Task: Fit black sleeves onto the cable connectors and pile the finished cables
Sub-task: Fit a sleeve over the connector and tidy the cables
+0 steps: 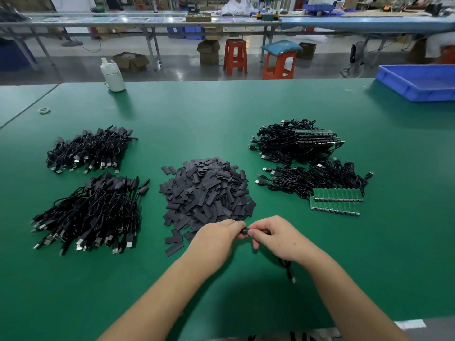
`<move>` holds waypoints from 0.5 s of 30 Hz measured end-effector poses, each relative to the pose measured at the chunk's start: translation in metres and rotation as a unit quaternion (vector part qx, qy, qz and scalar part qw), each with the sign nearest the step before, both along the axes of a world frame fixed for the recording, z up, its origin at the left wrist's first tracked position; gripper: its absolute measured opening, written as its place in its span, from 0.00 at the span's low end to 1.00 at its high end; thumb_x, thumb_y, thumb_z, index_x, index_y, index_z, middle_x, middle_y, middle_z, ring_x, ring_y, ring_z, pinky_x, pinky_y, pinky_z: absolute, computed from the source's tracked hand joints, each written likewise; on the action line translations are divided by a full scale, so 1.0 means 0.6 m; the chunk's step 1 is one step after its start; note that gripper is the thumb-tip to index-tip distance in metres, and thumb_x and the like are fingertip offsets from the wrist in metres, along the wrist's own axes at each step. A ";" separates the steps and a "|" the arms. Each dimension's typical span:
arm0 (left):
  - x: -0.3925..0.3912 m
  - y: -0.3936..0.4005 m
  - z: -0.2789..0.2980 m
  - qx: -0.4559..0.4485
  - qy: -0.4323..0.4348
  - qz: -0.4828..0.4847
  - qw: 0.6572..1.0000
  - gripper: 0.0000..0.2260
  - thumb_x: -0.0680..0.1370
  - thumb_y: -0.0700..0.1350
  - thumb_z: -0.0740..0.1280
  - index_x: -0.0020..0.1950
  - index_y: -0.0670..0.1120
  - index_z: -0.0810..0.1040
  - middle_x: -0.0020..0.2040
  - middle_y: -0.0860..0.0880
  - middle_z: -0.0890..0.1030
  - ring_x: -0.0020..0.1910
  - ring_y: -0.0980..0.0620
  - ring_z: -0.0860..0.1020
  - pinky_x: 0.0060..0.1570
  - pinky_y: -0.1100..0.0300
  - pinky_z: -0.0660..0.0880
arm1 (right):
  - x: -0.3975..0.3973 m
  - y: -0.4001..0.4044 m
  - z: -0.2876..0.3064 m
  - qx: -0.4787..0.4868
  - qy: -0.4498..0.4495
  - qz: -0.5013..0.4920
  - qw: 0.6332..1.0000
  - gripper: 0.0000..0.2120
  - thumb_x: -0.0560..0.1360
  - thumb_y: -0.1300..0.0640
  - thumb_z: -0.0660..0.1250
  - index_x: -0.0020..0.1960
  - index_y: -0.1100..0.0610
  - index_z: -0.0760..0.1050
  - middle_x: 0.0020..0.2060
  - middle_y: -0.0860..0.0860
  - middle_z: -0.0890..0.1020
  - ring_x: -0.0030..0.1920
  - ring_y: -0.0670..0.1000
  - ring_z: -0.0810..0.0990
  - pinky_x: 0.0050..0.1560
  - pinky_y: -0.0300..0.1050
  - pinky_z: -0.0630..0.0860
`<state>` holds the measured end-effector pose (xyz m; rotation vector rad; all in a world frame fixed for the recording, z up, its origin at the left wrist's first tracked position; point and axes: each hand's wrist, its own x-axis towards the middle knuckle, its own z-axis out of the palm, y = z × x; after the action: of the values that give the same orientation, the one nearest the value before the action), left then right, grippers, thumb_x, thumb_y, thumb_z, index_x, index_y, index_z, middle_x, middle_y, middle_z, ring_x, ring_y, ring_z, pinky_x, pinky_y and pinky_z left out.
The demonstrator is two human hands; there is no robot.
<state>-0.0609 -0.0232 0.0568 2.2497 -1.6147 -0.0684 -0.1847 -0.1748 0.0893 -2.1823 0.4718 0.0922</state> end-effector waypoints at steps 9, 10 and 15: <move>-0.002 0.004 0.014 0.002 0.003 0.001 1.000 0.14 0.78 0.41 0.64 0.62 0.53 0.73 0.56 0.54 0.79 0.51 0.49 0.79 0.47 0.57 0.72 | 0.004 0.000 -0.001 0.017 -0.014 -0.017 1.000 0.15 0.81 0.53 0.64 0.37 0.54 0.82 0.20 0.44 0.67 0.23 0.46 0.61 0.26 0.41 0.59; -0.002 0.004 0.015 0.001 -0.001 0.002 1.000 0.15 0.78 0.41 0.64 0.63 0.52 0.72 0.57 0.54 0.78 0.52 0.49 0.79 0.47 0.56 0.73 | 0.005 0.000 -0.001 0.028 -0.018 -0.021 0.999 0.15 0.80 0.53 0.64 0.38 0.54 0.83 0.19 0.44 0.67 0.23 0.46 0.60 0.25 0.41 0.58; 0.000 0.006 0.014 -0.024 -0.011 -0.019 0.999 0.29 0.74 0.33 0.63 0.74 0.50 0.69 0.74 0.52 0.69 0.67 0.50 0.73 0.63 0.57 0.72 | 0.003 -0.001 0.005 0.110 -0.026 -0.023 0.993 0.13 0.80 0.53 0.66 0.41 0.54 0.83 0.22 0.43 0.78 0.23 0.46 0.59 0.26 0.41 0.58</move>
<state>-0.0611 -0.0197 0.0654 2.1918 -1.6525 -0.0144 -0.1829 -0.1752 0.0924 -1.9532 0.4594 0.0599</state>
